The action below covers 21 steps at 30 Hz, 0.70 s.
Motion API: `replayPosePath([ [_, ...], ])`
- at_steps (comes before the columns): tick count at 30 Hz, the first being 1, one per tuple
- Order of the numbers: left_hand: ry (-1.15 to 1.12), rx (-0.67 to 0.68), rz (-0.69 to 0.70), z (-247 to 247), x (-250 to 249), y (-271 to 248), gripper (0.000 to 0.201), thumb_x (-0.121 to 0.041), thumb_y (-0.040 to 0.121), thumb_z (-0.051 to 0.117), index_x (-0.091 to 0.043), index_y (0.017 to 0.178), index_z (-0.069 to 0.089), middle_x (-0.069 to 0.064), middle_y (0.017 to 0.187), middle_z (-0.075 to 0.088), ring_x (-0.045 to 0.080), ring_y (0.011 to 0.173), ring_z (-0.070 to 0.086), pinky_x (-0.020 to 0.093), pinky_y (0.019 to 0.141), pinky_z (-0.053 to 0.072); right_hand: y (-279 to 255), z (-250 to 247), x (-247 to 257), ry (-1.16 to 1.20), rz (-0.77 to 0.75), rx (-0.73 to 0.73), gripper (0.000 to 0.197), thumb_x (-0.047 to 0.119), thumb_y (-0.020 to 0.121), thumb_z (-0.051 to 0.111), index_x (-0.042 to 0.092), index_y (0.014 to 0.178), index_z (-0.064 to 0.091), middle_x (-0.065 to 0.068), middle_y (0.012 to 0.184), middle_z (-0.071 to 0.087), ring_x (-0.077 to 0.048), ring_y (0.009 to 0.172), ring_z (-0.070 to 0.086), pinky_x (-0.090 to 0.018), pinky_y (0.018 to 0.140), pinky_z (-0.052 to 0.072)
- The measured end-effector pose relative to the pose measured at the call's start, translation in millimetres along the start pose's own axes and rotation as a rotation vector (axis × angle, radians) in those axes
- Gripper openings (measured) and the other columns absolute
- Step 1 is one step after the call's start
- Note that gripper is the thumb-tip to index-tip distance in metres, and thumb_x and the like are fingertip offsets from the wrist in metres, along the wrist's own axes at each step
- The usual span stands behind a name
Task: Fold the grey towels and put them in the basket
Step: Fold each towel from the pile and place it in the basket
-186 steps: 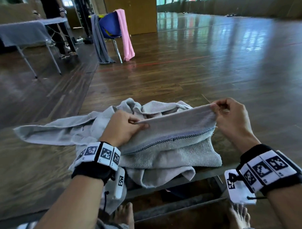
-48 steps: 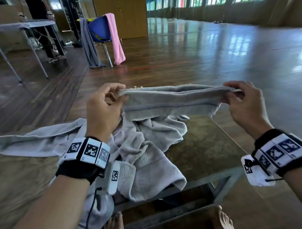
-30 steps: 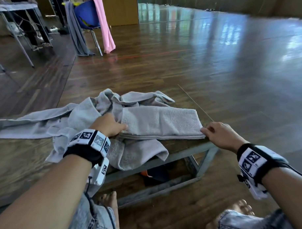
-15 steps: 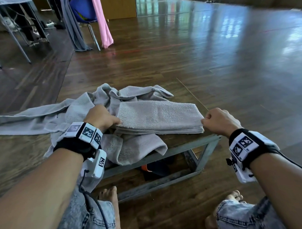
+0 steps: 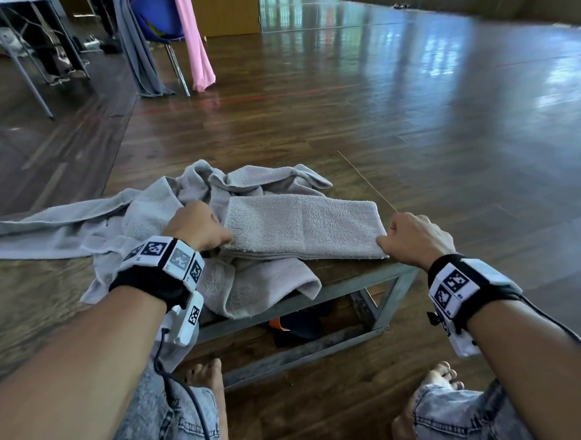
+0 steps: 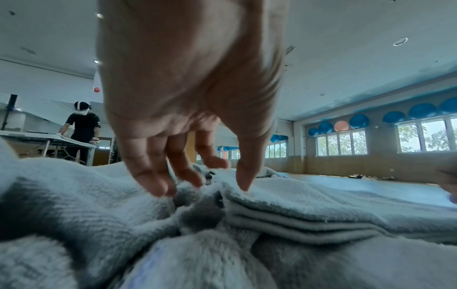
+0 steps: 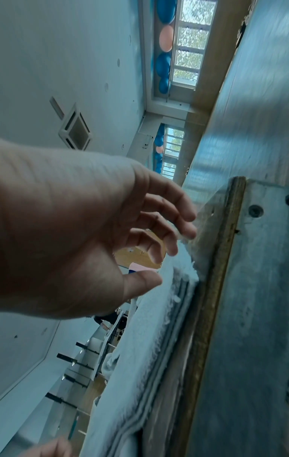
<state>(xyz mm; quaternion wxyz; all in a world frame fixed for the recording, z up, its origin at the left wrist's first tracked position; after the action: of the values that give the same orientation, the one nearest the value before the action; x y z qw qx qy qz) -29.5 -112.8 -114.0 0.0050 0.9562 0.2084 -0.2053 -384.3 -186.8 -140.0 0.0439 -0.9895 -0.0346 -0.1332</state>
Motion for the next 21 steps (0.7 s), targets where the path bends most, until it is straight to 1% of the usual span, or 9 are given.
replayPosePath([
  [2,-0.045,-0.066,0.145,-0.3,-11.4,-1.5,0.02,-0.018,0.072,0.081,-0.01,0.07,0.063,0.001,0.066,0.065,0.015,0.06,0.06,0.024,0.053,0.043,4.5,0.9,9.5,0.044,-0.07,-0.088,0.014,0.038,0.079,0.056,0.024,0.08,0.054,0.003,0.091,0.061,-0.023,0.083,0.058,-0.038,0.072,0.045],
  [4,-0.028,-0.062,0.313,2.9,-26.6,-4.1,0.019,-0.028,0.073,0.082,-0.019,0.077,0.065,-0.005,0.078,0.064,0.013,0.071,0.059,0.025,0.061,0.043,8.7,4.4,22.7,0.109,-0.187,-0.117,0.014,0.041,0.085,0.058,0.028,0.09,0.056,0.004,0.101,0.059,-0.02,0.094,0.056,-0.04,0.078,0.048],
  [7,0.046,0.051,0.49,18.5,-44.0,-7.6,0.024,-0.046,0.077,0.078,-0.03,0.092,0.069,-0.009,0.102,0.062,0.011,0.096,0.057,0.034,0.089,0.047,8.4,17.6,50.3,0.185,-0.44,0.025,0.028,0.043,0.093,0.061,0.031,0.118,0.058,0.003,0.129,0.056,-0.018,0.119,0.052,-0.046,0.099,0.047],
  [10,0.115,0.186,0.554,39.7,-54.1,-8.6,0.035,-0.054,0.083,0.07,-0.028,0.107,0.067,-0.005,0.111,0.059,0.015,0.106,0.055,0.037,0.095,0.046,2.9,36.9,78.0,0.113,-0.54,0.187,0.047,0.048,0.097,0.055,0.038,0.142,0.045,0.006,0.155,0.039,-0.02,0.142,0.036,-0.049,0.115,0.036],
  [13,0.277,0.224,0.523,50.2,-57.0,-1.8,0.031,-0.054,0.08,0.071,-0.03,0.099,0.067,-0.005,0.107,0.06,0.016,0.104,0.052,0.038,0.092,0.047,6.5,48.3,92.6,-0.032,-0.415,0.289,0.045,0.048,0.098,0.05,0.041,0.141,0.043,0.002,0.159,0.028,-0.029,0.146,0.028,-0.053,0.118,0.028],
  [15,0.286,0.254,0.509,51.2,-59.4,1.3,0.035,-0.062,0.074,0.066,-0.03,0.088,0.067,-0.009,0.098,0.061,0.014,0.096,0.054,0.037,0.085,0.048,11.4,44.8,101.0,-0.047,-0.354,0.277,0.033,0.045,0.097,0.047,0.037,0.128,0.054,-0.003,0.147,0.04,-0.032,0.137,0.039,-0.053,0.111,0.036],
  [17,0.128,0.211,0.54,51.1,-64.8,3.5,0.046,-0.069,0.071,0.052,-0.027,0.083,0.068,-0.011,0.089,0.059,0.012,0.088,0.056,0.034,0.078,0.047,17.6,38.4,107.1,-0.016,-0.328,0.152,0.03,0.043,0.097,0.044,0.03,0.118,0.062,-0.006,0.134,0.051,-0.031,0.126,0.049,-0.048,0.102,0.041],
  [19,0.017,0.058,0.606,51.3,-70.6,6.8,0.04,-0.059,0.084,0.051,-0.025,0.096,0.069,-0.007,0.099,0.059,0.013,0.097,0.053,0.035,0.083,0.046,23.0,32.8,113.2,0.081,-0.342,-0.016,0.028,0.037,0.097,0.045,0.026,0.116,0.063,-0.006,0.129,0.055,-0.029,0.123,0.052,-0.044,0.099,0.04],
  [21,0.06,-0.035,0.618,57.6,-71.4,14.4,0.033,-0.04,0.094,0.053,-0.026,0.123,0.059,-0.002,0.126,0.055,0.02,0.118,0.048,0.042,0.099,0.044,26.9,34.1,119.2,0.176,-0.424,-0.067,0.035,0.034,0.098,0.049,0.024,0.131,0.054,-0.003,0.145,0.048,-0.026,0.135,0.042,-0.044,0.107,0.035],
])
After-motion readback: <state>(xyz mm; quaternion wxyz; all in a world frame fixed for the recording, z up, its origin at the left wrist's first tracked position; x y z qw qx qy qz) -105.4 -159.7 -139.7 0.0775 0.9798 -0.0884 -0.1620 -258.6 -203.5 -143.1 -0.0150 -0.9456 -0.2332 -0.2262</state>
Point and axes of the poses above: each hand's wrist, its own y-axis towards the middle knuckle, its own z-axis out of the palm, x = y × z, the point moved 3 cm from there along y, towards the middle knuckle
